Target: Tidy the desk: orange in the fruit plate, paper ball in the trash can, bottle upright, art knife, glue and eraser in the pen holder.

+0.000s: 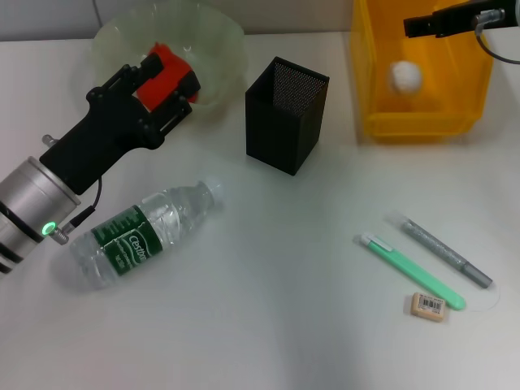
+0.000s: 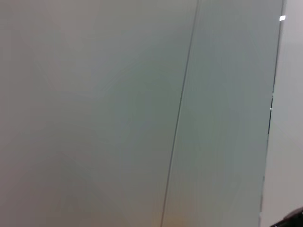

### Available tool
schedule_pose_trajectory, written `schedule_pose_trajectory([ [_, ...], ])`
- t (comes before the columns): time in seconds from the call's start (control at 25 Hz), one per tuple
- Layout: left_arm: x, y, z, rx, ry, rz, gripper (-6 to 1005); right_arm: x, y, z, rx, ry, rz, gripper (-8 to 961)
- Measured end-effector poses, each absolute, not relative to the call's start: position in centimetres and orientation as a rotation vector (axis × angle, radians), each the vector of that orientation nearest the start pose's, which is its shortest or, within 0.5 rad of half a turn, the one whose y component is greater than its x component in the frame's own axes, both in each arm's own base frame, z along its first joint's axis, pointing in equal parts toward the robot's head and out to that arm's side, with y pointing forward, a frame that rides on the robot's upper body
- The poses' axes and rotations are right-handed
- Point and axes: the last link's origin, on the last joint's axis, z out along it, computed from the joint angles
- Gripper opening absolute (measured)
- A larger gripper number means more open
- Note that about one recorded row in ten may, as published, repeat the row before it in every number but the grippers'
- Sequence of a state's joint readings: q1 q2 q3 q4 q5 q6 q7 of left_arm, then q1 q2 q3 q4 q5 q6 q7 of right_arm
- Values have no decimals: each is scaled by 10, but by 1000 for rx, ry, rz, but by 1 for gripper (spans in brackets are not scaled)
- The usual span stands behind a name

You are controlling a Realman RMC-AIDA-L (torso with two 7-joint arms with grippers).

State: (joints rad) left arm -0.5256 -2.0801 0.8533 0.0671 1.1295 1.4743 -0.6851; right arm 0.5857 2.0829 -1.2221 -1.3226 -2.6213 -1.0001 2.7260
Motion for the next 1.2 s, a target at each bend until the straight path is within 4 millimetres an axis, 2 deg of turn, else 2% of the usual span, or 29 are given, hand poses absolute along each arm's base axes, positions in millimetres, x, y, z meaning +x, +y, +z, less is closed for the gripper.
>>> schedule_pose_trajectory([
  [0.08,-268,317,-33,-2068,-488,-1143,649,183,428,56,-2070,955,124,627],
  [0.16,-270,316,-34,-2021,-517,-1153,649,187,421,56,-2077,962,152,787],
  [0.32,-269,315,-34,-2022,-519,-1162,648,192,408,50,-2133,941,224,783],
  [0.36,-270,315,-35,-2029,-529,-1154,646,195,397,44,-2203,911,315,782],
  [0.4,-270,315,-35,-2029,-529,-1154,644,195,397,44,-2203,911,315,782],
  [0.44,-271,316,-37,-2040,-532,-1140,642,199,386,37,-2276,876,416,782],
  [0.52,-271,316,-37,-2047,-529,-1133,638,202,380,32,-2314,849,470,782],
  [0.6,-272,319,-38,-2071,-527,-1106,638,218,357,16,-2448,791,654,782],
  [0.68,-272,320,-38,-2085,-526,-1093,638,224,351,14,-2476,776,699,781],
  [0.72,-272,320,-38,-2085,-526,-1093,637,224,351,14,-2476,776,699,781],
  [0.76,-273,324,-37,-2114,-532,-1070,637,240,340,14,-2489,757,778,781],
  [0.8,-273,324,-37,-2114,-532,-1070,637,240,340,14,-2489,757,778,781],
  [0.84,-275,328,-36,-2160,-553,-1041,637,253,331,16,-2464,748,884,781],
  [0.88,-275,328,-36,-2160,-553,-1041,637,253,331,16,-2464,748,884,781],
  [0.96,-274,335,-33,-2271,-577,-982,637,270,316,18,-2373,726,1052,782],
  [1.0,-274,335,-33,-2271,-577,-982,637,270,316,18,-2373,726,1052,782],
  [1.04,-270,340,-30,-2383,-600,-924,637,275,313,19,-2341,720,1085,782],
  [1.12,-267,342,-27,-2436,-595,-888,636,279,310,20,-2304,707,1111,782],
  [1.16,-261,347,-20,-2542,-620,-793,636,281,308,20,-2292,714,1118,782],
  [1.2,-261,347,-20,-2542,-620,-793,636,281,308,20,-2292,714,1118,781],
])
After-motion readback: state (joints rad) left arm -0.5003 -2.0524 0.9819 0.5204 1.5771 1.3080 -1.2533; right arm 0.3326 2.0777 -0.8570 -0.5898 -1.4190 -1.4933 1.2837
